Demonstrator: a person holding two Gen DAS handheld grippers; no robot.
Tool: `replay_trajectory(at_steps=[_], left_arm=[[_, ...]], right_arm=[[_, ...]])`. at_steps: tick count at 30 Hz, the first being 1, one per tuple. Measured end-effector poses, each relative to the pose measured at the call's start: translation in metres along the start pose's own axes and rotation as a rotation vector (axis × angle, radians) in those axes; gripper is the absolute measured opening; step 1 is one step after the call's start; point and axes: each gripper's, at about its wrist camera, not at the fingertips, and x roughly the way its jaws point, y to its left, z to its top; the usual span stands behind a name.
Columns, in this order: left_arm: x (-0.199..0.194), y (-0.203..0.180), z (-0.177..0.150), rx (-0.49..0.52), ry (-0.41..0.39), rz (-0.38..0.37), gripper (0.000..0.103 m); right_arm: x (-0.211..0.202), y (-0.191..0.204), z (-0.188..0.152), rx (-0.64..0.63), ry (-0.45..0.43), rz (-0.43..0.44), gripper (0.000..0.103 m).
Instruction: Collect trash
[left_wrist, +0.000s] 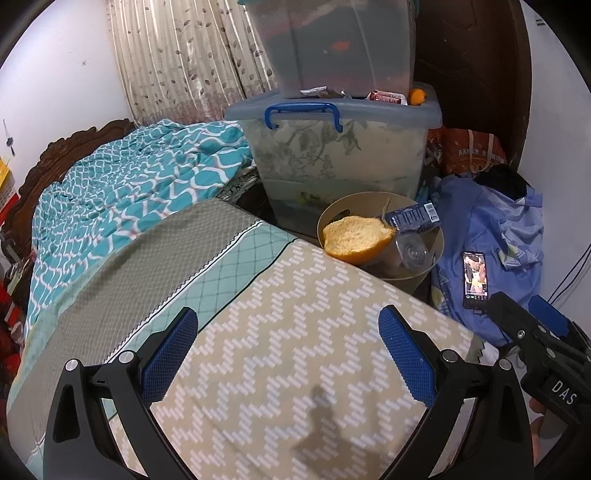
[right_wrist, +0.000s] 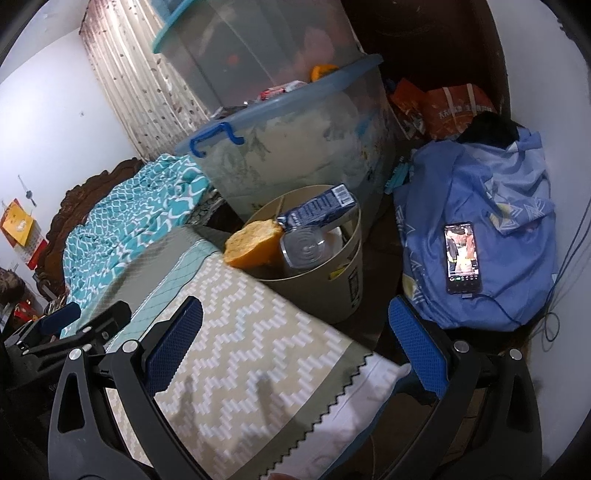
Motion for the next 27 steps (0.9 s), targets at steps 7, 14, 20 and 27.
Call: replay_trajectory(at_steps=[7, 14, 20, 27], left_arm=[[0.023, -0.007, 0.009, 0.013, 0.028, -0.011, 0.094], [0.039, -0.007, 0.013, 0.014, 0.042, -0.021, 0.094], [0.048, -0.001, 0.014, 0.006, 0.054, -0.027, 0.094], [0.056, 0.002, 0.013, 0.003, 0.065, -0.034, 0.094]], right_arm=[[0.018, -0.005, 0.006, 0.005, 0.015, -0.015, 0.1], [0.029, -0.003, 0.009, 0.004, 0.019, -0.028, 0.1], [0.036, 0.001, 0.008, 0.001, 0.029, -0.034, 0.1], [0.04, 0.003, 0.007, 0.002, 0.032, -0.038, 0.1]])
